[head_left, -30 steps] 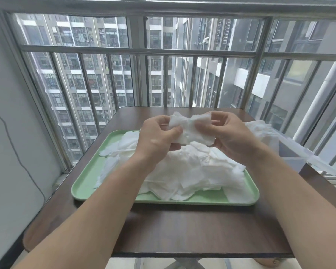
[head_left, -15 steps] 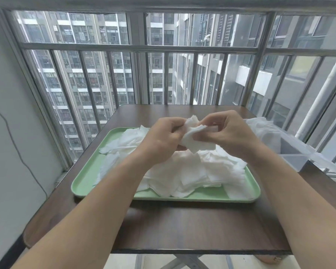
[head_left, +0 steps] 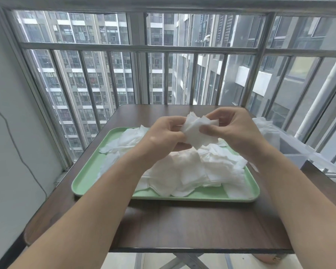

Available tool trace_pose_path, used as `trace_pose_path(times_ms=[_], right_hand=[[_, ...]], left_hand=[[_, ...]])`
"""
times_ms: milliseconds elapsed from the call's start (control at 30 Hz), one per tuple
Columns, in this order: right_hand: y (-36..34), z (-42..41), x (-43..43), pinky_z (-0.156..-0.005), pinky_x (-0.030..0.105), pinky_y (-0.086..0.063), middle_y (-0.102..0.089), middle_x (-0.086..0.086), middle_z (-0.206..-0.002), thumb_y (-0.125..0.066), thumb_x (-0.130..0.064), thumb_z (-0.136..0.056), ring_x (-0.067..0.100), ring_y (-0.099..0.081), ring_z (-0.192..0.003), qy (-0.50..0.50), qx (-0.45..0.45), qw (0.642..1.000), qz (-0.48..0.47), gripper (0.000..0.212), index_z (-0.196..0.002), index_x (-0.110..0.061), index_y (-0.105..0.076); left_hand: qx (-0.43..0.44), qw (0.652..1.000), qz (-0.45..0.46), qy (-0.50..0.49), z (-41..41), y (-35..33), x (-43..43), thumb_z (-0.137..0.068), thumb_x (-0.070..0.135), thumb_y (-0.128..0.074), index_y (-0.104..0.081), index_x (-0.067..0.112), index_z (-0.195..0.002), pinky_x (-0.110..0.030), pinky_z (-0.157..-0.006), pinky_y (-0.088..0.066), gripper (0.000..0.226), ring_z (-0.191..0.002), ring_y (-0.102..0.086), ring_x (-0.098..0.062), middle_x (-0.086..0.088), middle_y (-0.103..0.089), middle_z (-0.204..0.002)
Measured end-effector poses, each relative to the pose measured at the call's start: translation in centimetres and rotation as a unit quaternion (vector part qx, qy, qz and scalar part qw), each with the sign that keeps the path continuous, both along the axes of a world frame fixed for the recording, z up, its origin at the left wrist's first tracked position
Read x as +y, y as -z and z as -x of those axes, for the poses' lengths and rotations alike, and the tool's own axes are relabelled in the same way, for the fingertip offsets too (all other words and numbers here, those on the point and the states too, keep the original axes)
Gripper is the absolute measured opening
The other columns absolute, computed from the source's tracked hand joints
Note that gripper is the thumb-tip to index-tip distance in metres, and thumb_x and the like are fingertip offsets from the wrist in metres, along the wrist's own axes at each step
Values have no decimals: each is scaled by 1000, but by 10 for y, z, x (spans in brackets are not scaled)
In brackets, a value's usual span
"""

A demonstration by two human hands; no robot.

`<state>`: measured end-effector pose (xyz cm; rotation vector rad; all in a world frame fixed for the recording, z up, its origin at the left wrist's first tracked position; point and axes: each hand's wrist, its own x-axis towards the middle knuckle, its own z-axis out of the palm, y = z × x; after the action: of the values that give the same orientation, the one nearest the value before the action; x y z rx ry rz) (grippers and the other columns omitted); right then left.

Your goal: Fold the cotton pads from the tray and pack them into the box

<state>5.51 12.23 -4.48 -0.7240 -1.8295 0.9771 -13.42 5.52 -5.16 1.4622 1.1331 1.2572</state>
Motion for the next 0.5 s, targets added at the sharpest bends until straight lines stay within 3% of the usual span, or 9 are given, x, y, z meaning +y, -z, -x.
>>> trace_pose_path(times_ms=[233, 500], right_hand=[[4, -3, 6, -64, 31, -55, -68, 22, -85, -77, -18, -71, 23, -67, -71, -37, 67, 991, 114, 27, -89, -1, -68], [2, -4, 6, -68, 31, -59, -72, 15, -80, -73, -16, -76, 23, -68, -72, -54, 116, 980, 152, 10, -80, -7, -72]], left_hand=[[-35, 999, 19, 2, -1, 1, 1, -87, -19, -46, -71, 17, -107, -28, -75, -60, 48, -92, -74, -22, -5, -76, -96], [-35, 999, 35, -19, 0, 1, 1, -87, -16, -45, -72, 15, -103, -27, -70, -61, 45, -83, -73, -23, -10, -75, -91]])
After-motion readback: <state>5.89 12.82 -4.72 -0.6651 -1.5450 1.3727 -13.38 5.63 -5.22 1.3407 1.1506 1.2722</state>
